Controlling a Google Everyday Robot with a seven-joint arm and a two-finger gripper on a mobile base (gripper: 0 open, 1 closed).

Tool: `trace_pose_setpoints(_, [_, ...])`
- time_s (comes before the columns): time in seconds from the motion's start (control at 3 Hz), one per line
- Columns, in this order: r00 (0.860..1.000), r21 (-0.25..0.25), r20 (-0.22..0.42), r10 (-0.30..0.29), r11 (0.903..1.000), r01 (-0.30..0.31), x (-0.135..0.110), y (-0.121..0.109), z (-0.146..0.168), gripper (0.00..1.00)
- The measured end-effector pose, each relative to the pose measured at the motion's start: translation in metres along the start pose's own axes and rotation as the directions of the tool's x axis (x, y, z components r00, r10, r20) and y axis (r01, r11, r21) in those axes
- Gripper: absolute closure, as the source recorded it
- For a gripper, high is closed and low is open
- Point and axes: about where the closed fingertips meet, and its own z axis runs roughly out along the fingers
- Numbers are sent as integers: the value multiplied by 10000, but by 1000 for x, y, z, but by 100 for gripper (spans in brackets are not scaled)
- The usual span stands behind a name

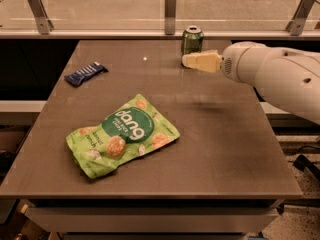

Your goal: Knock green can over

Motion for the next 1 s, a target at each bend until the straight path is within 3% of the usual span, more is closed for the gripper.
trace_pose_setpoints(1.0, [9871,-1076,1524,490,9937,-327,-4,2,64,0])
